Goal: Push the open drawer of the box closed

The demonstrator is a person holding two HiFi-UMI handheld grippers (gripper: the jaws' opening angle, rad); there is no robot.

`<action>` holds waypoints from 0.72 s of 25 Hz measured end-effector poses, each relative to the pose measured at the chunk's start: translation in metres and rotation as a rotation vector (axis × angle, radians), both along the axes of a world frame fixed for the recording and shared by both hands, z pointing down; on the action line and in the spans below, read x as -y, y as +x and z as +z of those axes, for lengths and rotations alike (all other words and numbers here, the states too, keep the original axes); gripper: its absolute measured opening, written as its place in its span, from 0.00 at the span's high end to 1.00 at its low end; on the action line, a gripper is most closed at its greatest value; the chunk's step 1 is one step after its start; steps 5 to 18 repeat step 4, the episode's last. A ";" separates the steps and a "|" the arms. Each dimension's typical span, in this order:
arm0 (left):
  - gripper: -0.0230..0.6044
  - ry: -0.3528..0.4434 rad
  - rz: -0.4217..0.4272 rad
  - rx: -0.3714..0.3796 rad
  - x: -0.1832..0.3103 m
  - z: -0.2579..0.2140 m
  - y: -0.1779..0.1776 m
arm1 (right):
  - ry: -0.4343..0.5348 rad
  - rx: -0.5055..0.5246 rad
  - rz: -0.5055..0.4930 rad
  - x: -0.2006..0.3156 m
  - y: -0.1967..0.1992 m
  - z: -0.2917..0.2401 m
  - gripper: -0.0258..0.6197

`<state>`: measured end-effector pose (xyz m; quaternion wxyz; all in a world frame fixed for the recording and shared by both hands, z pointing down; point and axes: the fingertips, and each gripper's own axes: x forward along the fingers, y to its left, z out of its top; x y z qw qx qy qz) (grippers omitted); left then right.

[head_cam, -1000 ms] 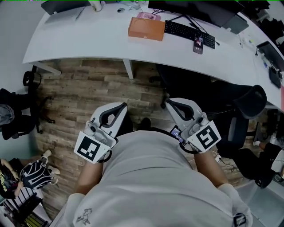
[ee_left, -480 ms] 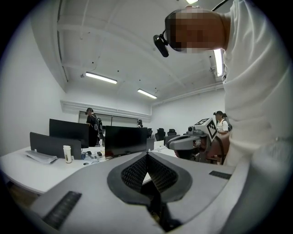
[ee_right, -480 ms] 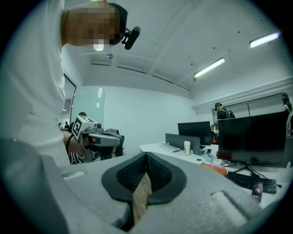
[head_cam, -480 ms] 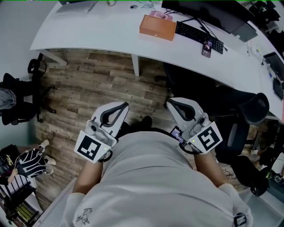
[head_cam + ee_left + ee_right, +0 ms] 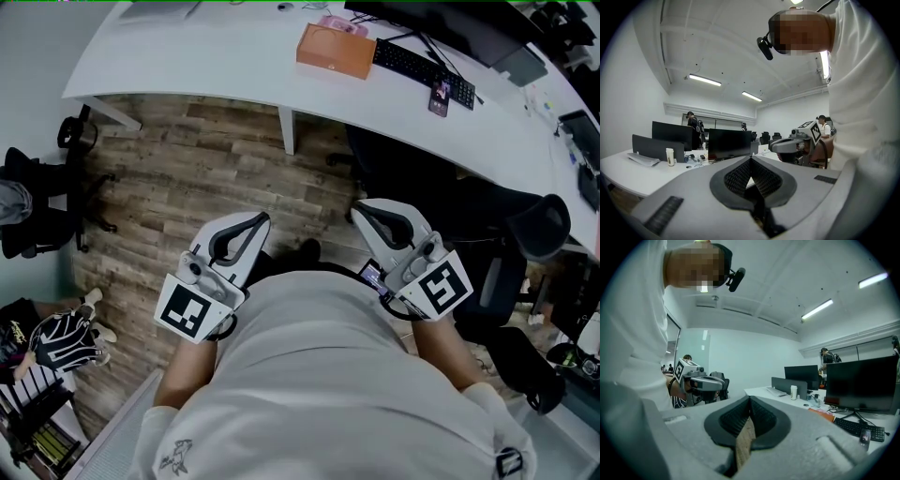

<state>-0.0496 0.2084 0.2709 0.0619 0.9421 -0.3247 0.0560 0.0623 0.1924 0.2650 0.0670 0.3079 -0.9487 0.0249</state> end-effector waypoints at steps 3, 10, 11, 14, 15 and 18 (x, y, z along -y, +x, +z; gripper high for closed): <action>0.97 0.002 0.003 -0.003 -0.001 -0.001 0.003 | 0.010 0.008 -0.001 -0.002 0.002 -0.003 0.96; 0.97 0.003 0.004 -0.004 -0.001 -0.002 0.004 | 0.013 0.012 -0.001 -0.002 0.002 -0.005 0.96; 0.97 0.003 0.004 -0.004 -0.001 -0.002 0.004 | 0.013 0.012 -0.001 -0.002 0.002 -0.005 0.96; 0.97 0.003 0.004 -0.004 -0.001 -0.002 0.004 | 0.013 0.012 -0.001 -0.002 0.002 -0.005 0.96; 0.97 0.003 0.004 -0.004 -0.001 -0.002 0.004 | 0.013 0.012 -0.001 -0.002 0.002 -0.005 0.96; 0.97 0.003 0.004 -0.004 -0.001 -0.002 0.004 | 0.013 0.012 -0.001 -0.002 0.002 -0.005 0.96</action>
